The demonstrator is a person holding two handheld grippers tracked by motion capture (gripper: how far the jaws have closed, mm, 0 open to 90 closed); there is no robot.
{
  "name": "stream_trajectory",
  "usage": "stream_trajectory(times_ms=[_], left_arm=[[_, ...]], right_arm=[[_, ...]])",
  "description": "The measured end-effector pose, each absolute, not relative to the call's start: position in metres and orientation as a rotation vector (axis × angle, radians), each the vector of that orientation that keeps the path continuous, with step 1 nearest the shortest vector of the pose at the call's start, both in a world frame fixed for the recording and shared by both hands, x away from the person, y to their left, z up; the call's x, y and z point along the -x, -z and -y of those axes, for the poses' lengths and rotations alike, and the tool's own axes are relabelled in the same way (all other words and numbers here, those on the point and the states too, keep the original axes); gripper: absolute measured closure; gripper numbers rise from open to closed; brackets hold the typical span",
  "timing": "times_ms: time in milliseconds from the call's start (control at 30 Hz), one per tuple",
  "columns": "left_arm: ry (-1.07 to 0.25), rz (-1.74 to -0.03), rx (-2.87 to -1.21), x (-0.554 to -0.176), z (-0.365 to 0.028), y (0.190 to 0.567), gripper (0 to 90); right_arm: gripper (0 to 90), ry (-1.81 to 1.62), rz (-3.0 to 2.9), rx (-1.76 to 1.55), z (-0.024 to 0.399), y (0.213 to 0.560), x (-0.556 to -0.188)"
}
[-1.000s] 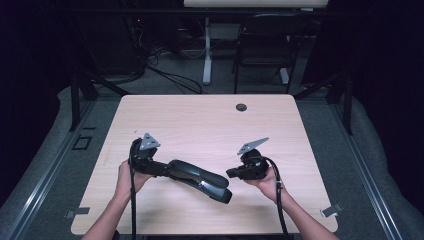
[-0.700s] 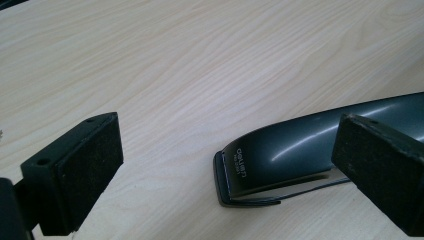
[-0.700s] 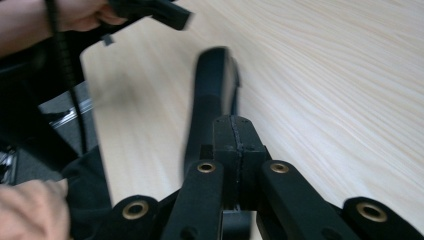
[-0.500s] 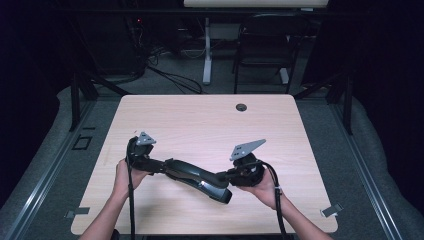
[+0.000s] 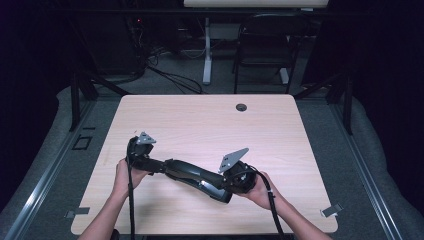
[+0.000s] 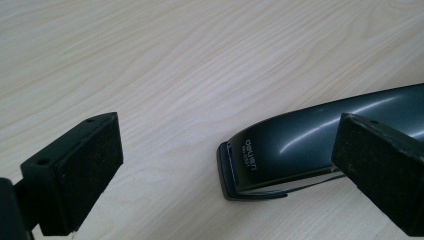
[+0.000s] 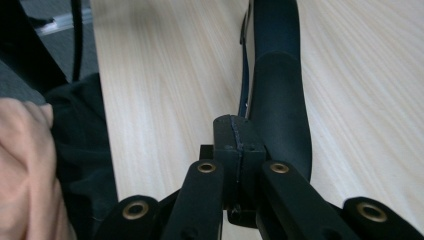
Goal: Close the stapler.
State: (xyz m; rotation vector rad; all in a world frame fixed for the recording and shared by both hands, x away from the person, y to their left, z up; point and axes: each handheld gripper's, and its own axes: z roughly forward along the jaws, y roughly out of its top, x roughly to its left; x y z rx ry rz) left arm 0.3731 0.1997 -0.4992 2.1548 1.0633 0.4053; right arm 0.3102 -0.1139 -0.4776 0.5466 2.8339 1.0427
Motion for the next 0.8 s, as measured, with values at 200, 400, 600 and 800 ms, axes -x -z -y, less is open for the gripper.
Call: stream_trajectory(times_ms=[200, 400, 600, 800], left_arm=[[-0.407, -1.06, -2.157, -0.373, -0.198, 0.5, 0.0], [-0.395, -1.056, -2.168, -0.374, -0.198, 0.501, 0.0], [-0.388, -1.053, -2.18, -0.374, -0.196, 0.502, 0.0], [-0.381, -1.053, -2.181, -0.374, -0.197, 0.502, 0.0]], right_arm=[[90.0, -0.955, -2.794, -0.517, 0.118, 0.475, -0.312], [90.0, -0.917, -2.711, -0.53, 0.126, 0.472, -0.317], [90.0, -0.908, -2.689, -0.524, 0.131, 0.47, -0.321], [90.0, -0.956, -2.799, -0.469, 0.122, 0.48, -0.317]])
